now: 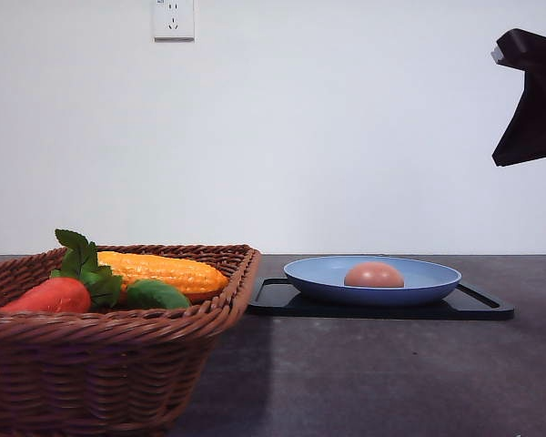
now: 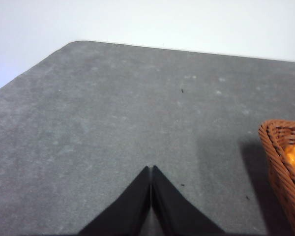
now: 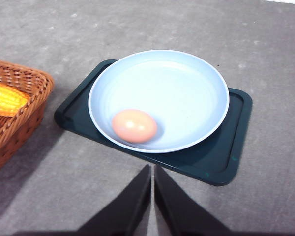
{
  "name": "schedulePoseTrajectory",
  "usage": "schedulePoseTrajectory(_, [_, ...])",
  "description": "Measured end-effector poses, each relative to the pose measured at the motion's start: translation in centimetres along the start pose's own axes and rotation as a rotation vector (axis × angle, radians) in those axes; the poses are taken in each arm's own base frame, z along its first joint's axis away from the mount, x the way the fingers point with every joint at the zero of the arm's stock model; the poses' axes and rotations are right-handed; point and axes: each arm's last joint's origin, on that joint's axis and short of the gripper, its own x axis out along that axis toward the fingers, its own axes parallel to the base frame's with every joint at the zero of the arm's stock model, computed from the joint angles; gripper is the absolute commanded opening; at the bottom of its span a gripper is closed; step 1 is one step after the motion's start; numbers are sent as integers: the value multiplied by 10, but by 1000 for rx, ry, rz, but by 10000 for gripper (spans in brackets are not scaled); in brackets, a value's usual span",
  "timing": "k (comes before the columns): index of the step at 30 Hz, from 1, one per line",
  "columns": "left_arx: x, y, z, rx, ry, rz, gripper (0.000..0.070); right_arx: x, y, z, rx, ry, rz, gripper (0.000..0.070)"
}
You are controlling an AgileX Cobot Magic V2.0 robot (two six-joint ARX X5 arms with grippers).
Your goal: Transfer egg from basket to plate and serve
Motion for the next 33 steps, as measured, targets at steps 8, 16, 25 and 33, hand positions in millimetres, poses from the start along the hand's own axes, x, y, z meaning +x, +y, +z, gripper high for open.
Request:
schedulePoseTrajectory(8, [0, 0, 0, -11, 0, 0, 0, 0, 0, 0, 0, 0, 0, 0])
schedulePoseTrajectory(16, [0, 0, 0, -11, 0, 0, 0, 0, 0, 0, 0, 0, 0, 0])
schedulePoseTrajectory(25, [0, 0, 0, -11, 0, 0, 0, 0, 0, 0, 0, -1, 1, 0])
schedulePoseTrajectory(33, [0, 0, 0, -11, 0, 0, 0, -36, -7, 14, 6, -208, -129, 0])
